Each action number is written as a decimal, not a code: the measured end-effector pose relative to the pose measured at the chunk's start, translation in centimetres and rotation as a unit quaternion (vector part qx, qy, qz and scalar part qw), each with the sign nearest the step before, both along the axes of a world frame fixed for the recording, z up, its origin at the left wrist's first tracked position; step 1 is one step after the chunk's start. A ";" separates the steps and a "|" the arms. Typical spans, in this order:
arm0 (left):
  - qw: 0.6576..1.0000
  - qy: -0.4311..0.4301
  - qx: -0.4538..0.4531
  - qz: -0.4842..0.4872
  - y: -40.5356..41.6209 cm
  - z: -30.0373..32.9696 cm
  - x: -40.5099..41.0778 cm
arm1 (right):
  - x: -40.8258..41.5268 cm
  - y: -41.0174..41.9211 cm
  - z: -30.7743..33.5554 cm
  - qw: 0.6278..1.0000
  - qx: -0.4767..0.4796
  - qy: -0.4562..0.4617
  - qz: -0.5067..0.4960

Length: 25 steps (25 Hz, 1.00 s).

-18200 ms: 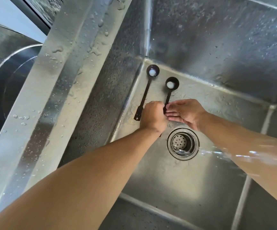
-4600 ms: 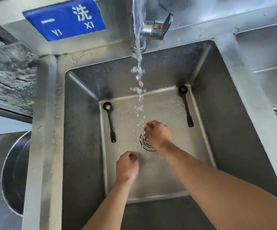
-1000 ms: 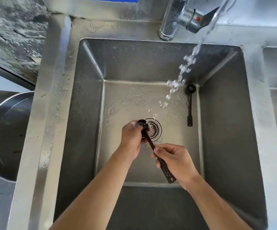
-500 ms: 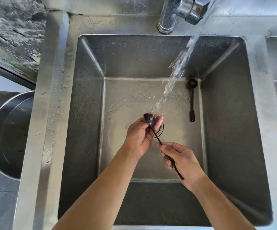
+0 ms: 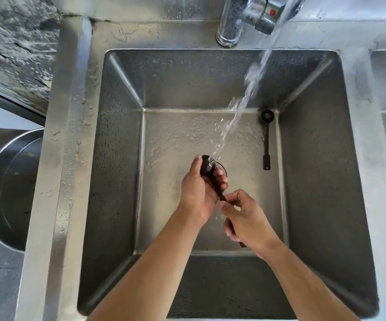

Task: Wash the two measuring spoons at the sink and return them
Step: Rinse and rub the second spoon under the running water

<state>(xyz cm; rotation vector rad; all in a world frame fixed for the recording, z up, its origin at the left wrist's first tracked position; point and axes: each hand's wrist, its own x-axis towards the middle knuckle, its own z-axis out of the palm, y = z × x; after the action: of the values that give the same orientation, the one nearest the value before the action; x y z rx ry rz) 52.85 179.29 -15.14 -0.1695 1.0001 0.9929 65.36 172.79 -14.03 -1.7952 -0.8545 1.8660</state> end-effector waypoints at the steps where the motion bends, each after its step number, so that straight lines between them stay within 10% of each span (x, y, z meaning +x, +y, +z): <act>1: 0.999 0.031 0.006 -0.009 0.2 0.0 0.3 | 0.0 0.1 -0.1 0.999 0.026 -0.032 0.014; 8: 0.992 0.078 -0.093 -0.037 3.7 -0.2 -1.7 | -0.8 -0.2 -0.1 0.967 0.171 -0.161 0.099; 16: 0.947 0.194 0.121 -0.224 2.4 -0.8 -2.9 | 0.9 -0.7 -0.2 0.940 0.189 -0.278 0.059; 25: 0.993 0.086 0.079 -0.001 1.4 -2.0 -1.1 | -1.1 -0.4 0.1 0.980 0.132 -0.148 0.037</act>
<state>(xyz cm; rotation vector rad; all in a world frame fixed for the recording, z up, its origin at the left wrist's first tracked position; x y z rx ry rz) 51.78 180.70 -17.15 0.0500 1.0731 1.0937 64.25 172.38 -13.90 -1.9151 -1.2272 1.4627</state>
